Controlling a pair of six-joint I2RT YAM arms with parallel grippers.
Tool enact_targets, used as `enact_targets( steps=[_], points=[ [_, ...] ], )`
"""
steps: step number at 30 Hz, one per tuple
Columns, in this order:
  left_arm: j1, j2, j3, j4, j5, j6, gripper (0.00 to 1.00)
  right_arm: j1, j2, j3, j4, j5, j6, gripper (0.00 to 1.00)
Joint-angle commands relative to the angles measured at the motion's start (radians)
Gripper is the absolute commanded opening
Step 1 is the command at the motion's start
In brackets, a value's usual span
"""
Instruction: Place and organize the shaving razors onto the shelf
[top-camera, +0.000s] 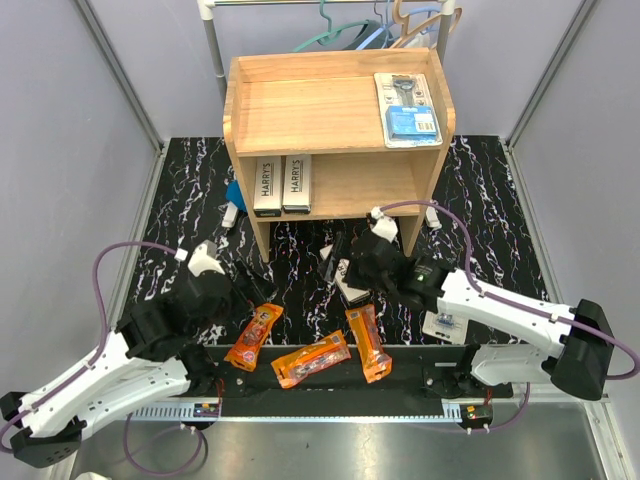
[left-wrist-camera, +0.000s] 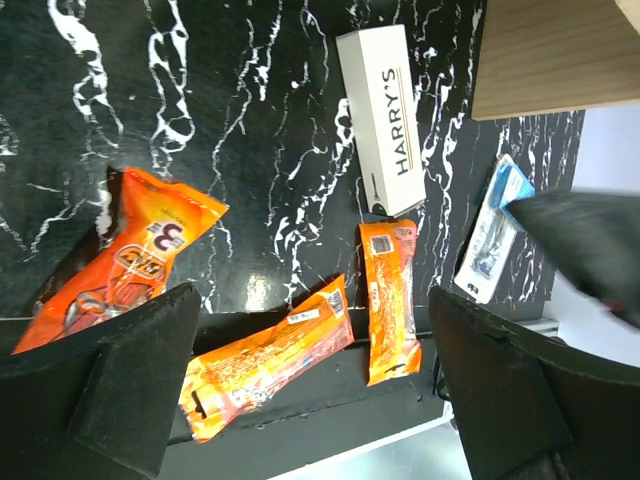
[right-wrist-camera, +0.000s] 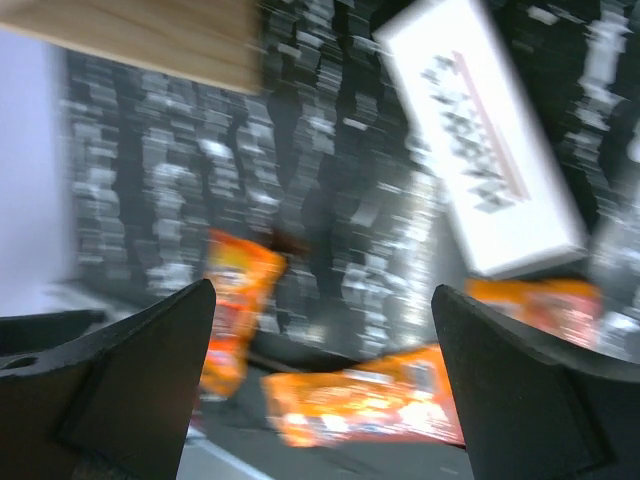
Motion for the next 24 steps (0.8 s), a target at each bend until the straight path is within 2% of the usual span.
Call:
enact_targets(
  steps=[1,10,24],
  points=[
    [-0.004,0.013,-0.010,0.087,0.038,0.023,0.99,0.023,0.015,-0.056,-0.128,0.131,-0.068,1.00],
    [-0.004,-0.002,-0.022,0.089,0.041,0.027,0.99,0.024,0.101,-0.111,-0.132,0.212,-0.077,1.00],
    [-0.004,-0.002,-0.022,0.089,0.053,0.027,0.99,0.023,0.319,-0.086,-0.025,0.215,-0.116,1.00]
  ],
)
